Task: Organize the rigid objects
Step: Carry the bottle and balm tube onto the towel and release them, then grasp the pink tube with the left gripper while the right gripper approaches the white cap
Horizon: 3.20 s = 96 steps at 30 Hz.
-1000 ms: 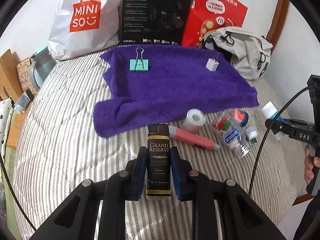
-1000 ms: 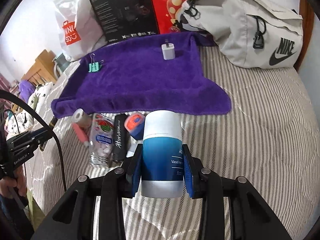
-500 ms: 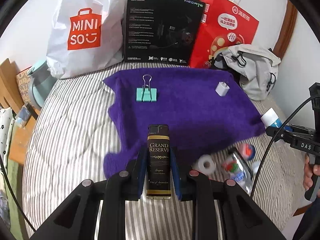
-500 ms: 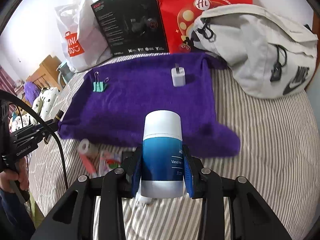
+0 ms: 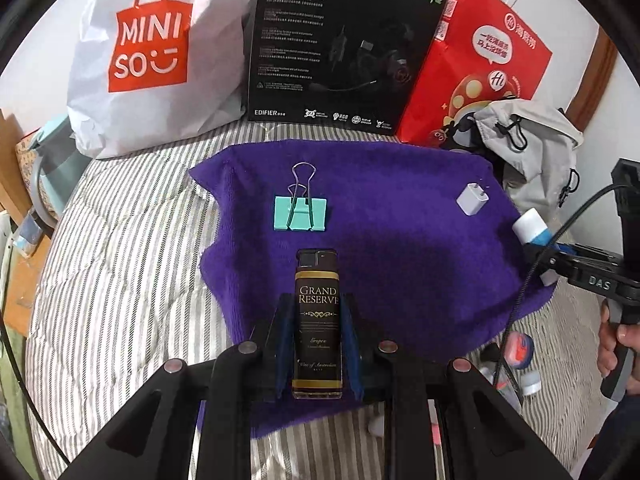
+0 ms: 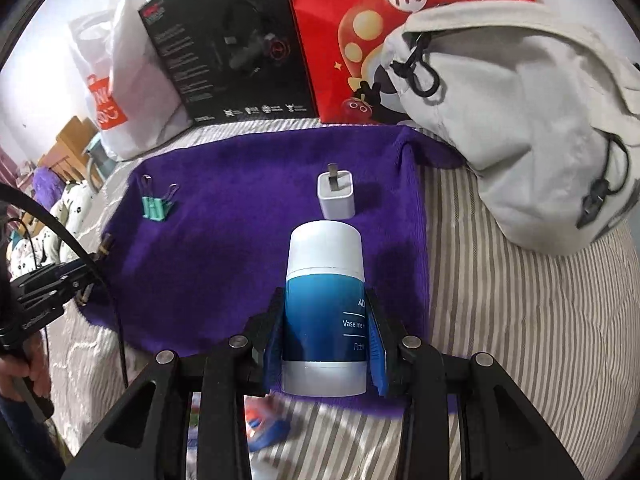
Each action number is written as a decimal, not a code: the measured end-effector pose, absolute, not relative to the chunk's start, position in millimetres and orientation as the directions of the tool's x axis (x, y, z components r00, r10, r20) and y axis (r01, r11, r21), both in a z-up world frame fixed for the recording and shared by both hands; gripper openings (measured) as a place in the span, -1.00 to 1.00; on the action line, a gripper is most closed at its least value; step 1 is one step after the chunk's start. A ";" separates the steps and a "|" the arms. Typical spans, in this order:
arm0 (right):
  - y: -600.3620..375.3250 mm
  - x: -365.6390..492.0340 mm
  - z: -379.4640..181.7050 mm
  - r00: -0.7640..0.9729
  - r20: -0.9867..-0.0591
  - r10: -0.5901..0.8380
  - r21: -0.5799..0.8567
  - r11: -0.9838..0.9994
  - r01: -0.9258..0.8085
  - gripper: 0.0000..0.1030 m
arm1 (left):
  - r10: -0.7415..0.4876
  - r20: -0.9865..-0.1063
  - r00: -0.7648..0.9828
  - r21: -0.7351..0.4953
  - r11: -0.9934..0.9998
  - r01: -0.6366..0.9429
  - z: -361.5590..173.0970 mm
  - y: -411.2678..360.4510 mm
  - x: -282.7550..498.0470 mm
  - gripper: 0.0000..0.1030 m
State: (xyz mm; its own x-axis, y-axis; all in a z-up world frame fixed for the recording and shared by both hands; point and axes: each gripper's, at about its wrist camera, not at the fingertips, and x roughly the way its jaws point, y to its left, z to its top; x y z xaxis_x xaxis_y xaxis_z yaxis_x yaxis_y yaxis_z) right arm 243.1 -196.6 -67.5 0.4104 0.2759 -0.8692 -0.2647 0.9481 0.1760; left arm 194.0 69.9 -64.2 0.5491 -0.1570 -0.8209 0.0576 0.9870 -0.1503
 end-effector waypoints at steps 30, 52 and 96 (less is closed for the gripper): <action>-196.7 238.0 -66.4 0.427 -0.868 0.254 0.129 0.945 -0.301 0.04 | -0.055 -0.859 0.509 -0.023 0.997 0.070 -97.3 53.7 238.5 -0.55; -231.0 124.9 -24.4 0.462 -0.818 0.343 0.214 0.926 -0.309 0.12 | -0.061 -0.861 0.504 -0.084 0.996 -0.022 -64.1 41.0 115.4 0.05; -222.3 55.0 -71.8 0.396 -0.877 0.272 0.187 0.952 -0.241 0.14 | -0.021 -0.843 0.537 0.006 0.999 0.047 -104.6 20.1 90.4 0.04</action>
